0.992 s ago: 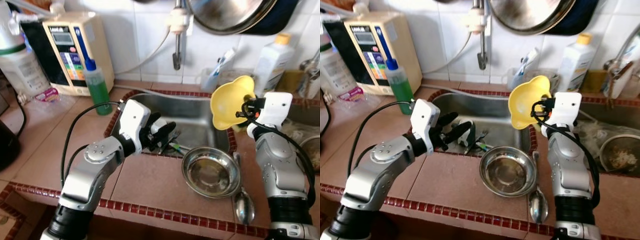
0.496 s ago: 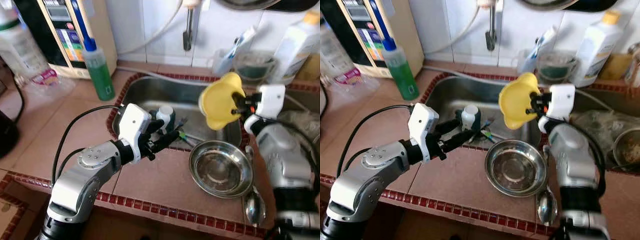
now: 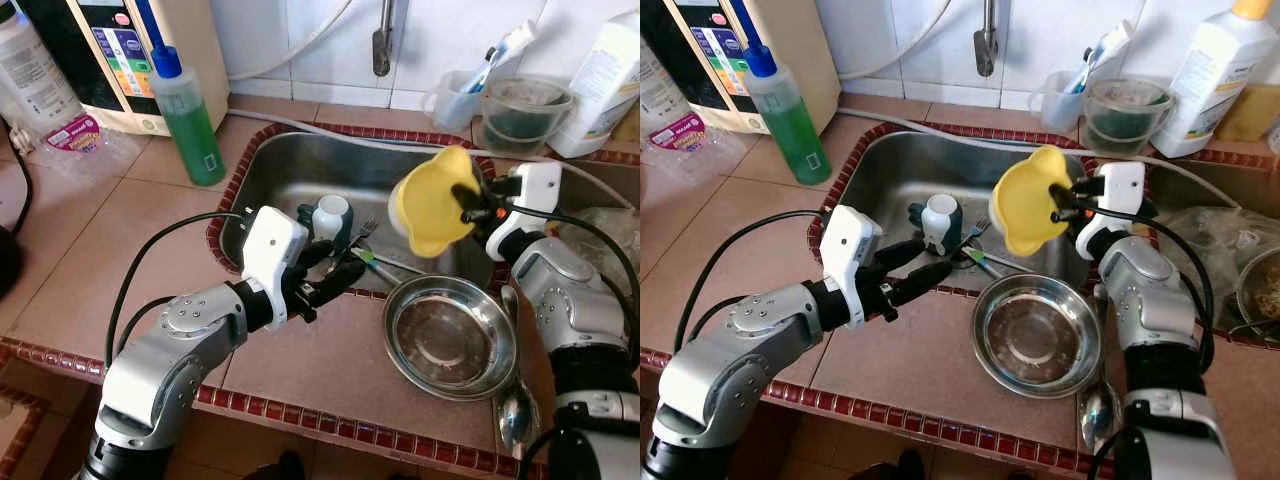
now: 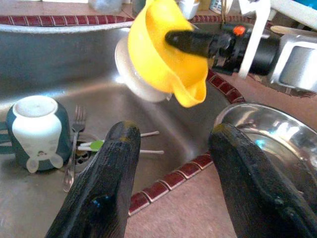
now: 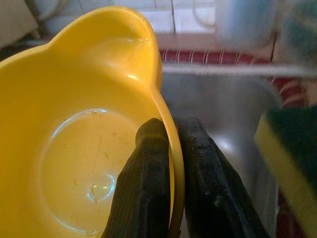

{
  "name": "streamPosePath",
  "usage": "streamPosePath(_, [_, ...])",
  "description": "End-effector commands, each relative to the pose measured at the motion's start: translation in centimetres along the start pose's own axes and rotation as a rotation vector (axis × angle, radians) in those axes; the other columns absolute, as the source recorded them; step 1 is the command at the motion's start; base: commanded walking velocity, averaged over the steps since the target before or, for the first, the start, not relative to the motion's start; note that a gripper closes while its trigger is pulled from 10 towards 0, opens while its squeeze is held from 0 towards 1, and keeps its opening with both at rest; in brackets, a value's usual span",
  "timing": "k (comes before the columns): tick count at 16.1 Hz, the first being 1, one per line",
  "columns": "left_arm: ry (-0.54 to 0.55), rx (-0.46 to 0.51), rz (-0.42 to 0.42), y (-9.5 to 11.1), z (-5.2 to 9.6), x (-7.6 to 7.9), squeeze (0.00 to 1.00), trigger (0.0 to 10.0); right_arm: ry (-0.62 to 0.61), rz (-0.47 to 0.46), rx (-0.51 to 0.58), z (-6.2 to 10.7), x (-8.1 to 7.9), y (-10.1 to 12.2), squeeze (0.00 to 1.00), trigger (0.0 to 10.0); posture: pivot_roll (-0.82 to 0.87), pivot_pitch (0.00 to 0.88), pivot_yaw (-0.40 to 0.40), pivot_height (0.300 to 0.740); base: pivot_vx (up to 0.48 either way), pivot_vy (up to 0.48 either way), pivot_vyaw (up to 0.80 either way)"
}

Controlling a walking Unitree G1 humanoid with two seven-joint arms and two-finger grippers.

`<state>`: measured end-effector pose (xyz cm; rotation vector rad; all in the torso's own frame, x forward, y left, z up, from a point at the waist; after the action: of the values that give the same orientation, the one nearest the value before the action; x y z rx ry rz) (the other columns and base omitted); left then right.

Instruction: Kitchen organization

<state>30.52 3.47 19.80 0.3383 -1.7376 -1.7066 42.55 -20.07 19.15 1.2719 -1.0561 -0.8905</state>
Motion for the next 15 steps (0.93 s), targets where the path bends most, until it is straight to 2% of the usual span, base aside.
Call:
streamPosePath(1, [0.005, 0.002, -0.003, 0.4, 0.3, 0.3, 0.0, 10.0, 0.028, -0.004, 0.004, -0.2, 0.1, 0.2, 0.0, 10.0, -0.14, 0.245, 0.057, 0.74, 0.0, 0.0, 0.0])
streamPosePath(5, [0.027, -0.003, 0.012, 0.1, 0.6, 0.1, 0.0, 10.0, 0.054, -0.013, -0.027, -0.5, 0.1, -0.8, 0.0, 10.0, -0.13, 0.246, 0.051, 0.74, 0.0, 0.0, 0.0])
streamPosePath(6, [0.03, -0.002, 0.012, 0.1, 0.6, 0.1, 0.0, 10.0, 0.058, -0.022, -0.026, -0.6, 0.0, -0.8, 1.0, 10.0, -0.13, 0.247, 0.051, 0.74, 0.0, 0.0, 0.0])
streamPosePath(15, [0.054, -0.005, 0.011, 0.2, 0.7, -0.2, 0.0, 10.0, 0.066, -0.036, 0.0, -0.9, 0.4, -0.4, 1.0, 10.0, -0.12, 0.239, 0.056, 0.74, 0.0, 0.0, 0.0])
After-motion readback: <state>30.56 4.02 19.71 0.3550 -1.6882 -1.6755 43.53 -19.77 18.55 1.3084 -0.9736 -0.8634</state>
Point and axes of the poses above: a point about 5 cm out from each wrist's last joint towards the gripper, its own z axis pointing back from the gripper into the wrist, its own y axis along the axis of the wrist's last joint, x = y × z, the point moved 6 cm from there along -z, pointing out of the wrist towards the gripper, and after that the axes turned 12 degrees about z, right-handed, at the moved point
